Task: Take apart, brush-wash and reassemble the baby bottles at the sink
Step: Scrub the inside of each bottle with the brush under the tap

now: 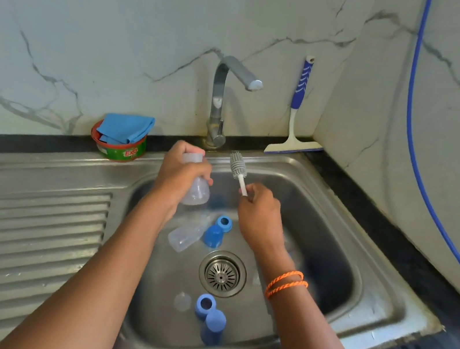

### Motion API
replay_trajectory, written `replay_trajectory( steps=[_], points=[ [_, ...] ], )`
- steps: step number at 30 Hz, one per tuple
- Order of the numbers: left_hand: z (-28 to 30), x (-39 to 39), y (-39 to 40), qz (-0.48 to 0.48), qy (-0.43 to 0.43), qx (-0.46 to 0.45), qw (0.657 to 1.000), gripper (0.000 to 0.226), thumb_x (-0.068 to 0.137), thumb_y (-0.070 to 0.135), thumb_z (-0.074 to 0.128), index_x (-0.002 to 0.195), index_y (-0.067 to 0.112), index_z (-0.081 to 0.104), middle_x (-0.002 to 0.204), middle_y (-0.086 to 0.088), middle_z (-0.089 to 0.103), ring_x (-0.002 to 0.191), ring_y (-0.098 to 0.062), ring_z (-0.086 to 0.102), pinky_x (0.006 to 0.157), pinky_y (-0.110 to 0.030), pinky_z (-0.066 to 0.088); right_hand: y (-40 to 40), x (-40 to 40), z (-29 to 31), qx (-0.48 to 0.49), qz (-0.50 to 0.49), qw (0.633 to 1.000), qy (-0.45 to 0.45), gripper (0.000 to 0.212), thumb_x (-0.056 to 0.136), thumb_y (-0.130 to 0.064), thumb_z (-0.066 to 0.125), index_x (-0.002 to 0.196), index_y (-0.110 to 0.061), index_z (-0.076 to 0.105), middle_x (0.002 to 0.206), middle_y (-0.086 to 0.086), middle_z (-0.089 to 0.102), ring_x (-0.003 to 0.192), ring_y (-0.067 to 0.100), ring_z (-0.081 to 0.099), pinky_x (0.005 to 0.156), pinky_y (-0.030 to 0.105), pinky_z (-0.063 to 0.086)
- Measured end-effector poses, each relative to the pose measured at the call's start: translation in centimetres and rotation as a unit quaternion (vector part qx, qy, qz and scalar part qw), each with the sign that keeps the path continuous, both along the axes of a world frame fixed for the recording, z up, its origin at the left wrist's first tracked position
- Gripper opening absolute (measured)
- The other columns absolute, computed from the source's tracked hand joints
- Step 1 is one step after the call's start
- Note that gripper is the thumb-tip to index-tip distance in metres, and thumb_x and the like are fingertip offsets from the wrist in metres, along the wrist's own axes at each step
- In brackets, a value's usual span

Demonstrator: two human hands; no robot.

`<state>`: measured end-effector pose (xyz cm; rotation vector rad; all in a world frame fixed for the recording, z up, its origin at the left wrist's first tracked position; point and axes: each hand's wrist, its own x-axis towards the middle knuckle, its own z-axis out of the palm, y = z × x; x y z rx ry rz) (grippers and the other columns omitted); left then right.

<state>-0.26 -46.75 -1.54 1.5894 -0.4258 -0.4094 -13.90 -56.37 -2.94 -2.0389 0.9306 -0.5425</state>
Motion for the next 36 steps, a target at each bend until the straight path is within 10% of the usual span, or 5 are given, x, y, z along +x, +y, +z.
replay_trajectory(
  steps=[7,13,20,36],
  points=[
    [0.8,3.2,-5.2,0.045,-0.113,0.042,0.992,0.038,0.078,0.064,0.074,0.073,0.028,0.064,0.082,0.003,0.071,0.077,-0.03,0.072,0.073,-0.05,0.062,-0.2,-0.1,0.4,-0.078,-0.038,0.996,0.001,0.012,0.097,-0.012,0.044,0.095,-0.011,0.056,0.087,0.015,0.065,0.08,0.043,0.062,0.072,0.055,0.054],
    [0.6,3.9,-8.5,0.096,-0.246,0.12,0.957,0.053,0.089,0.056,0.066,0.141,0.054,0.055,0.115,0.013,0.073,0.101,-0.016,0.067,0.085,-0.04,0.057,-0.2,-0.4,0.9,-0.144,-0.046,0.988,0.04,0.016,0.101,-0.014,0.044,0.11,-0.011,0.056,0.092,0.015,0.066,0.083,0.043,0.064,0.075,0.055,0.056],
    [0.2,5.0,-9.8,0.126,-0.094,0.009,0.988,0.022,0.08,0.058,0.067,0.093,0.047,0.08,0.083,0.018,0.076,0.081,-0.008,0.073,0.085,-0.044,0.062,-0.7,-0.6,1.2,-0.15,-0.061,0.985,0.053,0.019,0.103,-0.016,0.043,0.115,-0.012,0.058,0.096,0.013,0.066,0.085,0.04,0.065,0.075,0.052,0.057],
    [0.0,4.6,-9.6,0.117,0.009,-0.108,0.987,0.013,0.091,0.027,0.078,0.102,0.022,0.083,0.071,0.01,0.068,0.069,-0.005,0.063,0.09,-0.04,0.062,-1.3,-1.0,1.1,-0.138,-0.074,0.985,0.066,0.02,0.104,-0.013,0.043,0.115,-0.01,0.059,0.098,0.016,0.067,0.087,0.04,0.065,0.074,0.049,0.056]
  ],
)
